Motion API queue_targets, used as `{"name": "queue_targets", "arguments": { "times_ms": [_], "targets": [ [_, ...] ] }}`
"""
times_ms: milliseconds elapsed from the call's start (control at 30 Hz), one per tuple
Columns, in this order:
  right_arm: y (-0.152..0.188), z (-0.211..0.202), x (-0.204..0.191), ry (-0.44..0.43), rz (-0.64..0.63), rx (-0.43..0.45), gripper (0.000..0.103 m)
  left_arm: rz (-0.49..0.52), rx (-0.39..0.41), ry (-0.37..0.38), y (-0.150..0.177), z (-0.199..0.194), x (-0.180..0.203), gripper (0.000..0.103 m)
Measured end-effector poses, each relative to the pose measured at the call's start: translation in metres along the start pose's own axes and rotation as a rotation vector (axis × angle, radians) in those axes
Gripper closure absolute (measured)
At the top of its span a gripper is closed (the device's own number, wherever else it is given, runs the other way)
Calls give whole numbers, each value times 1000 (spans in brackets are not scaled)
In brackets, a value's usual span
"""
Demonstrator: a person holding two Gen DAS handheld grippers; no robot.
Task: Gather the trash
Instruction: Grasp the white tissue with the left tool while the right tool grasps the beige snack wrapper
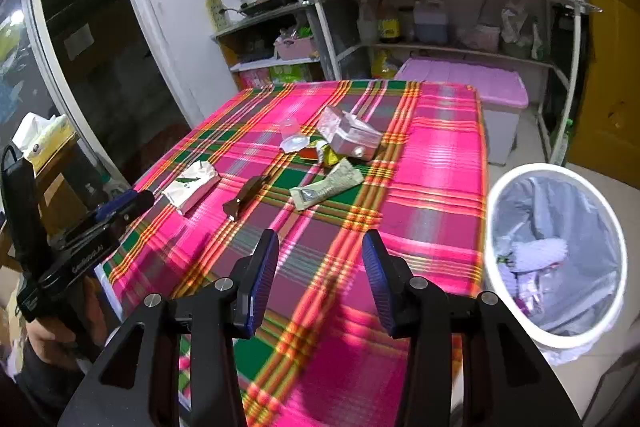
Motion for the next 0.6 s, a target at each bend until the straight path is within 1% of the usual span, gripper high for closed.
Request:
{"name": "queue_targets", "arguments": {
  "times_ms": [133,400,500,600],
  "targets": [
    [-5,20,-5,-6,3,-25,58,-5,-15,-20,-4,20,-21,55],
    [-14,62,-10,5,15,-72,58,-46,-91,-13,-2,69,-51,54],
    [-15,77,-9,16,26,-87,58,-58,-126,-22,1,85,-58,54],
    [-18,91,-6,31,45,-100,58,-81,-163,-11,5,97,-61,54]
  ]
}}
Point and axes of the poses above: each gripper's, at about its wrist camera, not at the fingertips, and z roughly the way its jaws point, x to its right, y to its underside, the point moved 4 cm from there along z, roughly the way its jaws point, and after that the axes turned 5 degrees about x, right-handed, at the moved point
